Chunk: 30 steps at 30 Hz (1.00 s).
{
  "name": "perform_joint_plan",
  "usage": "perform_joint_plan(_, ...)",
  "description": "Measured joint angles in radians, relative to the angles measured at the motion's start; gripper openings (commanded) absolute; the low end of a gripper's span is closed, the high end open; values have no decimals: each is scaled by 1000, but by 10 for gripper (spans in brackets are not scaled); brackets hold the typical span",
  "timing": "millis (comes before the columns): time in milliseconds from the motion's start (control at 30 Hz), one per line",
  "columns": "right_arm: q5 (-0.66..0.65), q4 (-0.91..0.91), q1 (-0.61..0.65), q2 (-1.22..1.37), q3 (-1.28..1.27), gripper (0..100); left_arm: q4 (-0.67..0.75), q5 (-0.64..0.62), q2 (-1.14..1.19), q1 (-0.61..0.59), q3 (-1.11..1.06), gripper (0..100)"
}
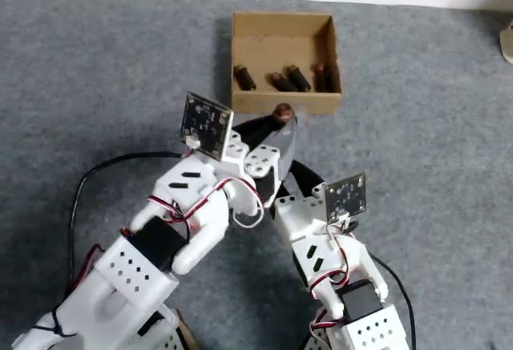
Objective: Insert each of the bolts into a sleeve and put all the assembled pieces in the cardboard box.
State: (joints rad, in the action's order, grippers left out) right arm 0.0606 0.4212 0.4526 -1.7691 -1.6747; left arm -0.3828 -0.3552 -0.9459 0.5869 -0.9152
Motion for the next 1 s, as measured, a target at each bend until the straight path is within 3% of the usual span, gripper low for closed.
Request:
perform_joint_plan(533, -2, 2, 0, 3, 0, 4, 92, 0, 152, -20, 2, 6)
perform_joint_plan(1000, -2, 0, 0, 2, 0, 4, 78, -5, 157, -38, -35, 8)
